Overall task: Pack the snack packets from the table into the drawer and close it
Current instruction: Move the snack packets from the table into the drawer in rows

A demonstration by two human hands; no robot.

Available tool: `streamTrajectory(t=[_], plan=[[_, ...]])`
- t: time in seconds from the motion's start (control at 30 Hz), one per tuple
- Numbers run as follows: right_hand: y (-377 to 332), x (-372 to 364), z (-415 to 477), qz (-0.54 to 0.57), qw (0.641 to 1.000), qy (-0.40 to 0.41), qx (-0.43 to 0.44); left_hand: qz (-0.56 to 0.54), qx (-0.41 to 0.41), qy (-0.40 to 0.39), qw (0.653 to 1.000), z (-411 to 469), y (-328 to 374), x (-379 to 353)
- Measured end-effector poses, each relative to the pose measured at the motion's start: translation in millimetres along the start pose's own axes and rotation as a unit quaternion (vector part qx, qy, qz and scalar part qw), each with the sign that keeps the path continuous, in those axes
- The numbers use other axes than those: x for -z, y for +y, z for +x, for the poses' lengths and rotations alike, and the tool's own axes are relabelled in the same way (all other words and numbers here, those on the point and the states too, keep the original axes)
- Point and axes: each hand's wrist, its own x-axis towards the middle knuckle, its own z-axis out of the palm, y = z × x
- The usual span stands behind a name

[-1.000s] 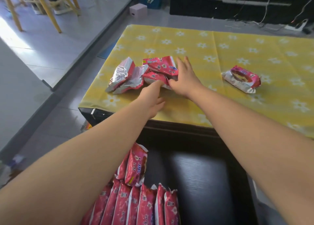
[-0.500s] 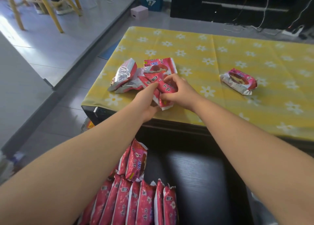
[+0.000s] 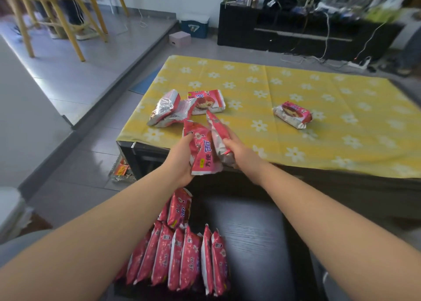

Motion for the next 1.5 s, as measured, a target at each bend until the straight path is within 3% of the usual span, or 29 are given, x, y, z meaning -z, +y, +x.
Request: streamTrajectory(t=[0.17,0.43,0.57,0.7,0.83,0.97,1.2,1.33,1.5], plan=[[24.6,-15.2,-26.9,-0.135,0.990,0.039,-0.011,0.051,0.030,-0.001,0.998,-24.5,-13.9,11.3],[66.6,-60.8,-56.6,-0.087,0.992,0.059,-0.074,0.093,0.095,-0.009,0.991,-55.8,-61.2,1.2],[91.2,-81.5,-67.4,-0.051,0.985,0.069,-0.147,0.015,0.156,-0.033,0.987,-63.4,-81.0,-2.1],[101.0,-82.7,-60.0,-0.003,0.984,0.076,-0.160,-0.009,0.164,-0.046,0.985,-53.4,-92.9,0.8],[108.3,-79.1,-50.1,0.034,0.982,0.075,-0.171,0.140,0.119,-0.034,0.982,-17.5,-108.5,16.2],[98.8,-72.3,-35.6,0.077,0.980,0.086,-0.160,0.332,0.061,-0.028,0.941,18.6,-103.9,23.8],[115.6,-71.8,-6.5,0.038,0.981,0.070,-0.176,0.383,0.071,-0.013,0.921,56.8,-109.1,41.3],[139.3,-79.5,0.4,-0.037,0.980,0.046,-0.191,0.536,-0.016,-0.006,0.844,62.5,-109.4,61.6],[164.4,-87.1,-0.9,-0.127,0.963,0.014,-0.236,0.626,-0.052,-0.013,0.778,61.1,-105.5,76.1]])
